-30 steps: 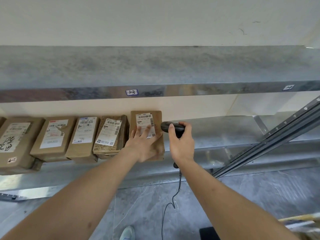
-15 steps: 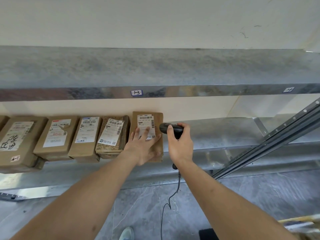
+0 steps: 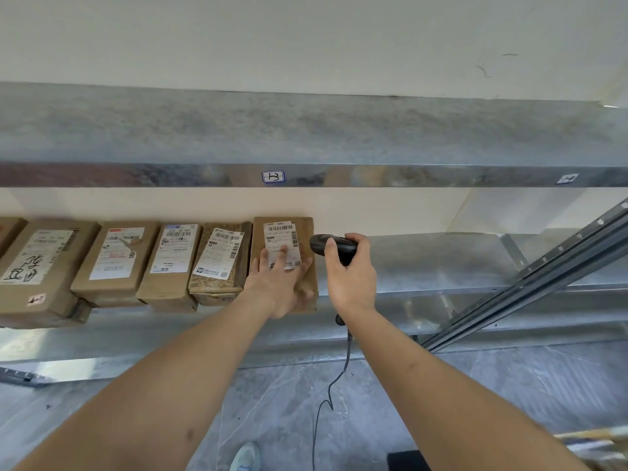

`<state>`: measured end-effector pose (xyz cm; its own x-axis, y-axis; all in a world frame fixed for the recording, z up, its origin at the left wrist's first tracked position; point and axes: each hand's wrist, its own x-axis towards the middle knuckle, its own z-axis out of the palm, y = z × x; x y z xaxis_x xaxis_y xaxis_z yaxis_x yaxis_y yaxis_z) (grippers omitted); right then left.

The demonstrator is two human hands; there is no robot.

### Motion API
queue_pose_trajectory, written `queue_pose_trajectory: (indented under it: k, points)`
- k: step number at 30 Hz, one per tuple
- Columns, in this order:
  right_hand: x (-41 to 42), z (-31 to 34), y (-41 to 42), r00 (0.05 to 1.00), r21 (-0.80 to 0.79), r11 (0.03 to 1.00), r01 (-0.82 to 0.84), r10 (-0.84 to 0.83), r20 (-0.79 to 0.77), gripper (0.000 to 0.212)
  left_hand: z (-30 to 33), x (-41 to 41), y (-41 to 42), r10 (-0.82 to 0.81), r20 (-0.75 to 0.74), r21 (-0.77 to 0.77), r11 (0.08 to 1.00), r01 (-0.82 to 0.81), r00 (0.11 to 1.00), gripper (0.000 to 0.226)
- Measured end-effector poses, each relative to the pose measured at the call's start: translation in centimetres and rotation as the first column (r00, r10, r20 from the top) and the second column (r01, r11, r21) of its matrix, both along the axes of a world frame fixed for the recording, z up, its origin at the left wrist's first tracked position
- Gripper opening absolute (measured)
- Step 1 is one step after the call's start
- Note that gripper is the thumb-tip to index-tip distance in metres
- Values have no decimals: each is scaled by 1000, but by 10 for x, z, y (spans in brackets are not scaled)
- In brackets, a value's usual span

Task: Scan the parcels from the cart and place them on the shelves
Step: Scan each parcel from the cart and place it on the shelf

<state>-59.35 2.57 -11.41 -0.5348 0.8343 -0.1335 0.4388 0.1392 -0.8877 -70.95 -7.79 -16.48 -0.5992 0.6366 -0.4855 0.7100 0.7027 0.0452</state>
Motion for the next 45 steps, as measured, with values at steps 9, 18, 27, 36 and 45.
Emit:
queue_pose_trajectory:
  k: [9, 18, 27, 36, 45]
  points:
    - [14, 5, 8, 1000, 20, 1000, 20, -20, 0, 36, 22, -1, 5, 10, -4, 57, 998, -10, 1000, 76]
    - [29, 38, -10, 993, 40, 998, -40, 44, -113, 33, 77, 16, -14, -41, -179, 143, 987, 68, 983, 58]
    - [67, 89, -45, 978, 135, 986, 95, -67, -199, 34, 126, 42, -31, -183, -248, 303, 918, 255, 952, 43]
    - [139, 118, -123, 892, 216, 876, 431, -376, -251, 39, 160, 90, -52, -485, -296, 357, 743, 566, 823, 54]
    - [253, 143, -182, 731, 283, 674, 682, -637, -245, 33, 189, 193, -63, -687, -325, 375, 537, 756, 650, 49]
